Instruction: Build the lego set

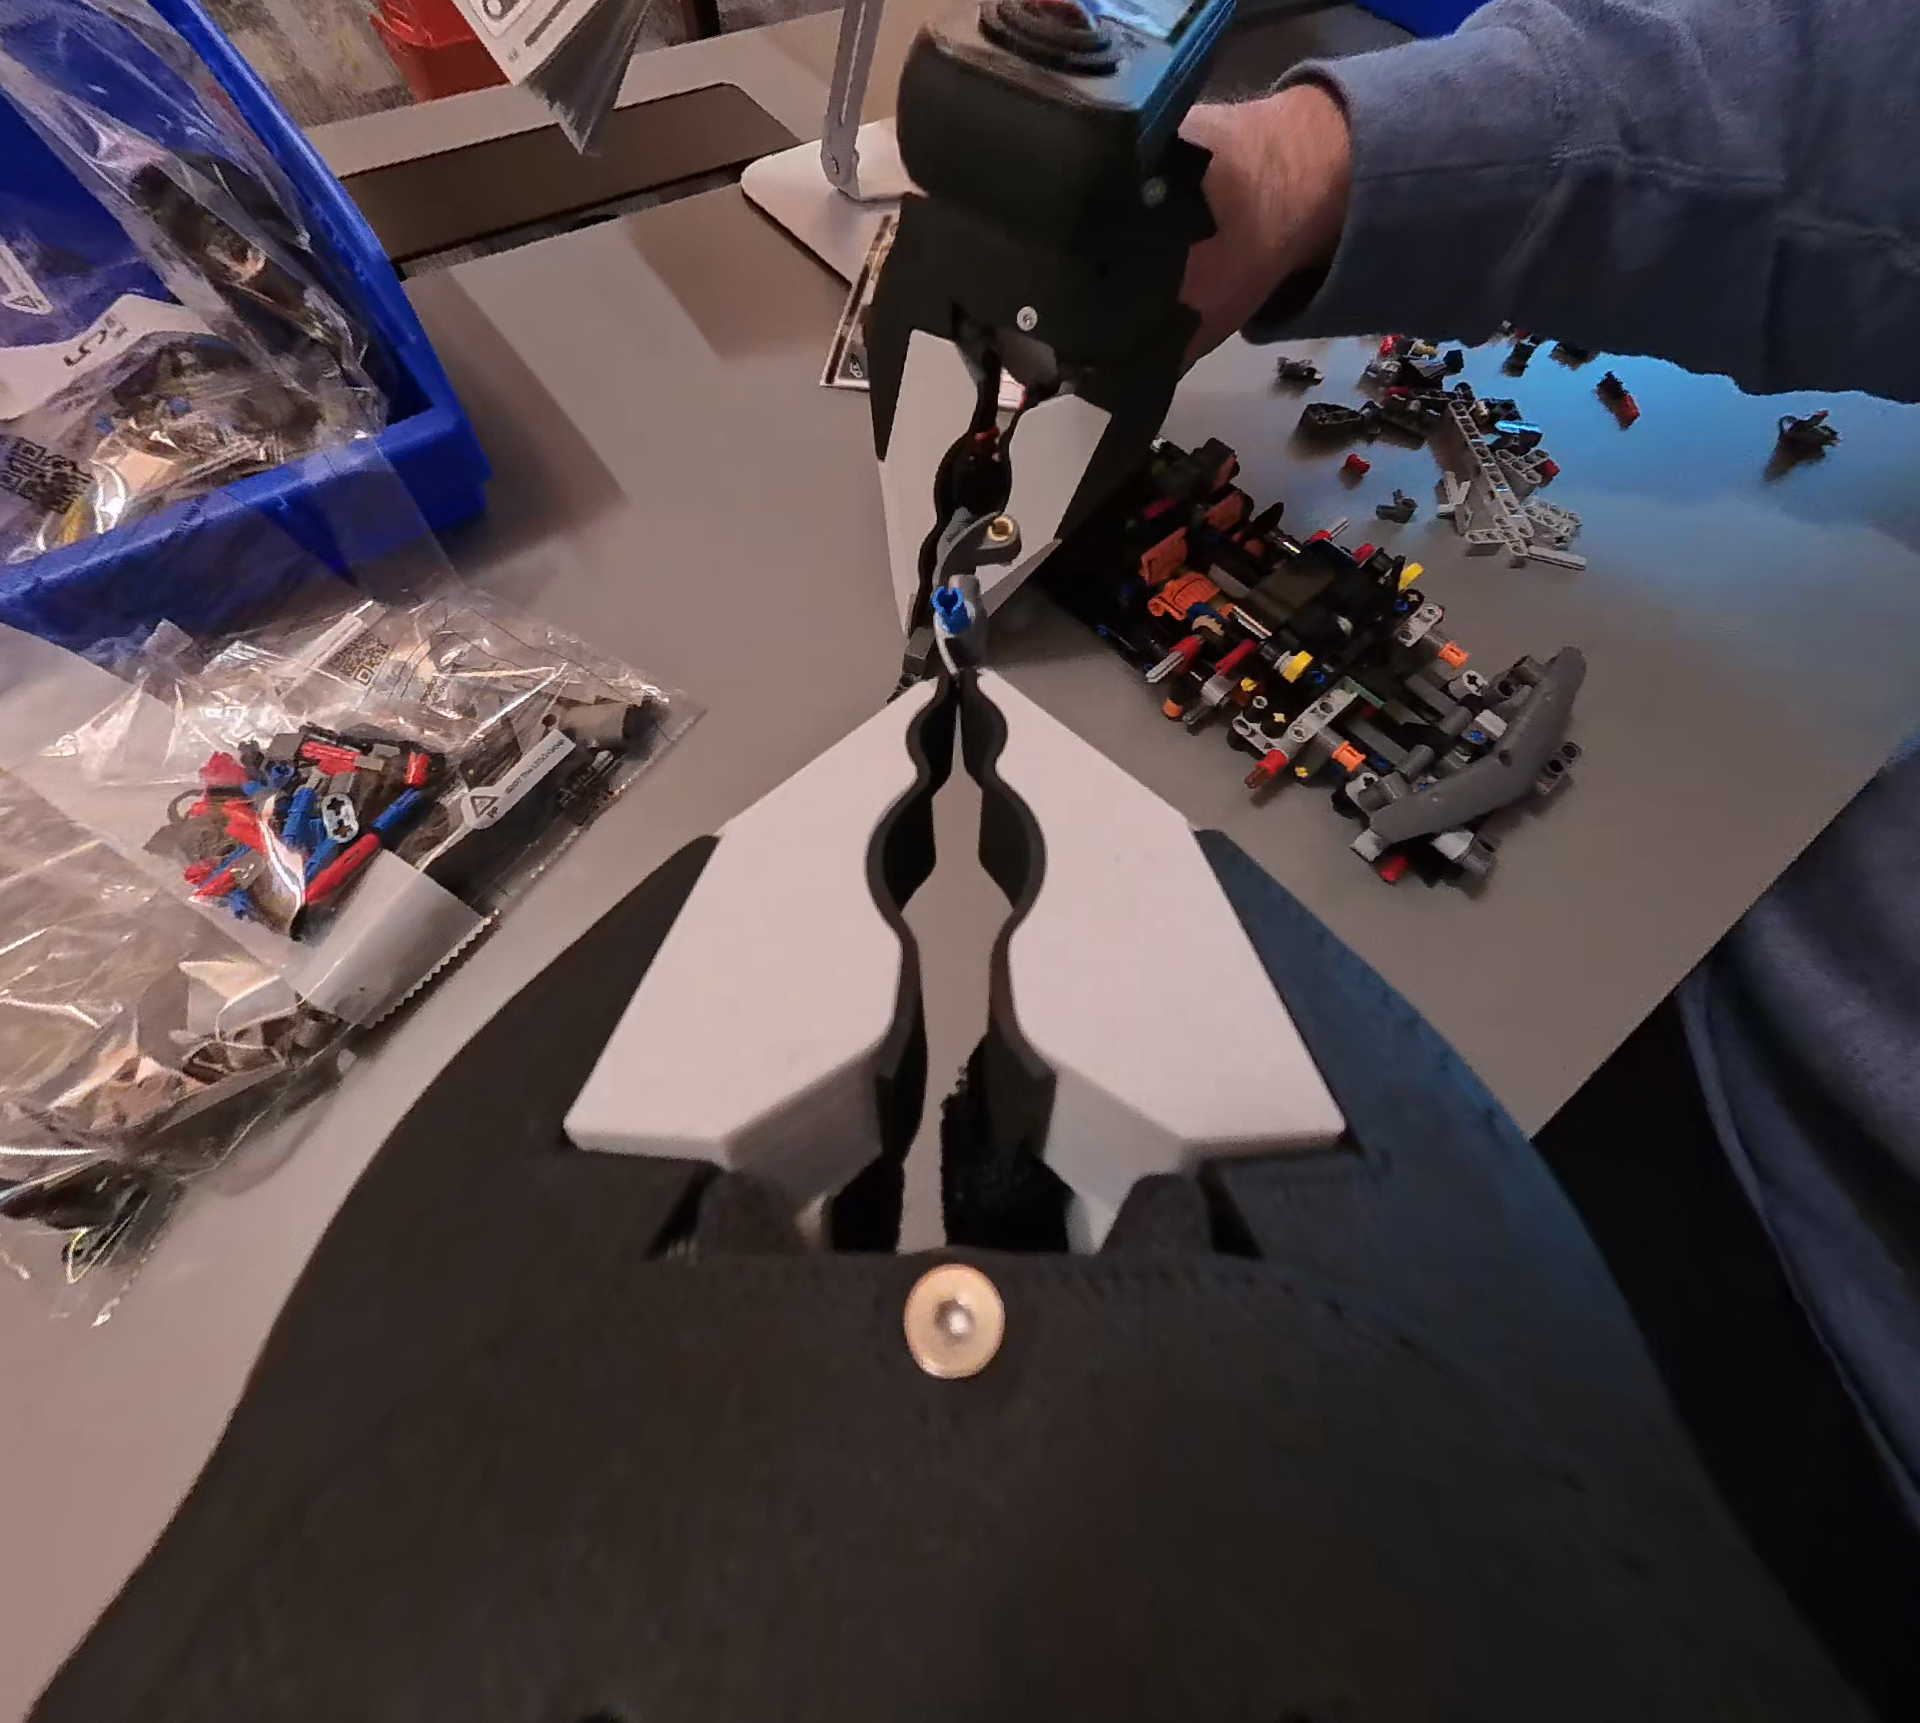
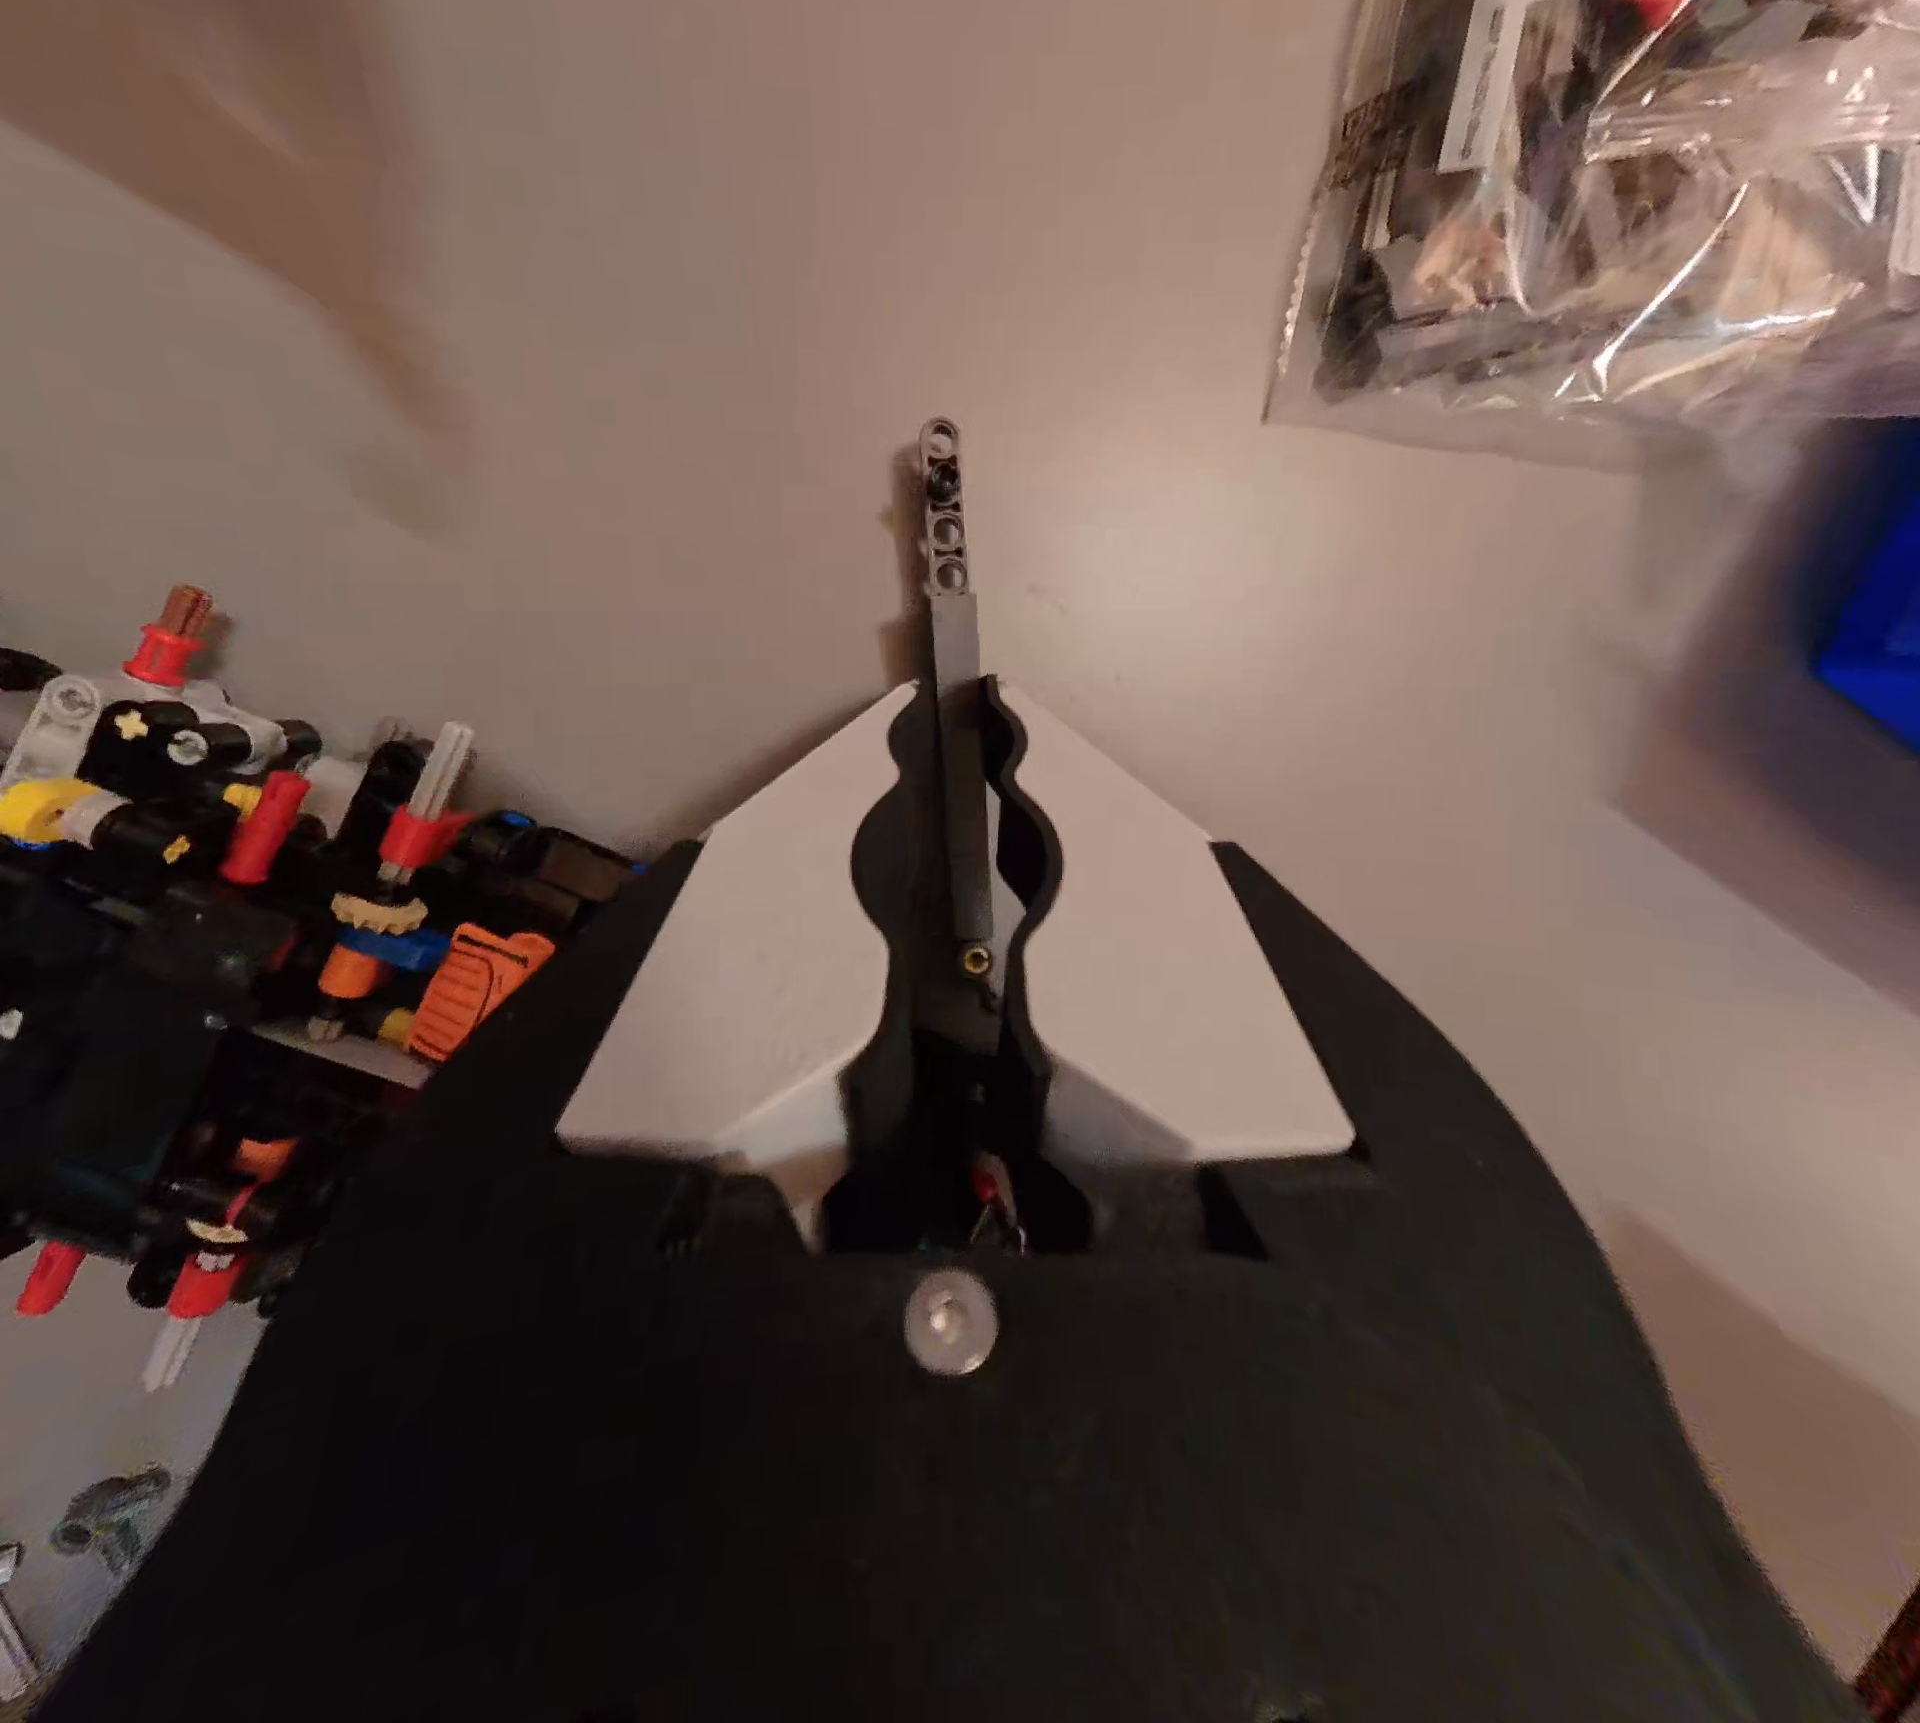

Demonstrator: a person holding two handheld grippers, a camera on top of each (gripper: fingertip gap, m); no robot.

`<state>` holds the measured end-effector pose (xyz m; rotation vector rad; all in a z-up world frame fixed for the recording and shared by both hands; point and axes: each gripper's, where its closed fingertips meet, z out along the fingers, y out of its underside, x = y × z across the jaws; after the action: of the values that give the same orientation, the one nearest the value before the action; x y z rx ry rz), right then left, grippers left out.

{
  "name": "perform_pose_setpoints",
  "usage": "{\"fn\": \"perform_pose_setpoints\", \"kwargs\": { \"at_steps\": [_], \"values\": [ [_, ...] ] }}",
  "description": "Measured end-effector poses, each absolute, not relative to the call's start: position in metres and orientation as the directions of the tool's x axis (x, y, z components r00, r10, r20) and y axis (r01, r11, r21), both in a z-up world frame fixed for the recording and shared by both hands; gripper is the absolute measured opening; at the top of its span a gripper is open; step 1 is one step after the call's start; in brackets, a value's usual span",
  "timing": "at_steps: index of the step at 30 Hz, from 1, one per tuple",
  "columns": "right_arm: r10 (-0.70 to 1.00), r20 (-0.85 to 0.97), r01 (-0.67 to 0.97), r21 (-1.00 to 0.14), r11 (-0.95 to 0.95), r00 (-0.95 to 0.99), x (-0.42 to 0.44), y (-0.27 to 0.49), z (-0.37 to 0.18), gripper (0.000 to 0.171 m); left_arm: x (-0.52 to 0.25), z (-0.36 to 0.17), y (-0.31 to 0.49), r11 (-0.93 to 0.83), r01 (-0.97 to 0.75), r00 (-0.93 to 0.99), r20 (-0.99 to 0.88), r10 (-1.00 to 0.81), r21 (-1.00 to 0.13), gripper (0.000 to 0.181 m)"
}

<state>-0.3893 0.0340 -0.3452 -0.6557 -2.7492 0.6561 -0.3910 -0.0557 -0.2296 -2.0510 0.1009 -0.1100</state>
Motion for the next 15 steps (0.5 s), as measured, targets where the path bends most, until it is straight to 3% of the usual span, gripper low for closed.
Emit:
{"fn": "perform_pose_setpoints", "kwargs": {
  "at_steps": [8,15],
  "values": [
    [0.547,0.116,0.329,-0.690,0.645,-0.829,-0.393,0.020,-0.279,0.005,-0.392,-0.210,-0.060,-0.435,-0.045,0.995,0.000,-0.101,-0.900,0.000],
    [0.622,0.134,0.350,-0.728,0.590,-0.771,-0.311,0.043,-0.207,0.005,-0.370,-0.197,-0.042,-0.421,-0.115,0.982,-0.038,-0.186,-0.900,0.000]
  ]
}}
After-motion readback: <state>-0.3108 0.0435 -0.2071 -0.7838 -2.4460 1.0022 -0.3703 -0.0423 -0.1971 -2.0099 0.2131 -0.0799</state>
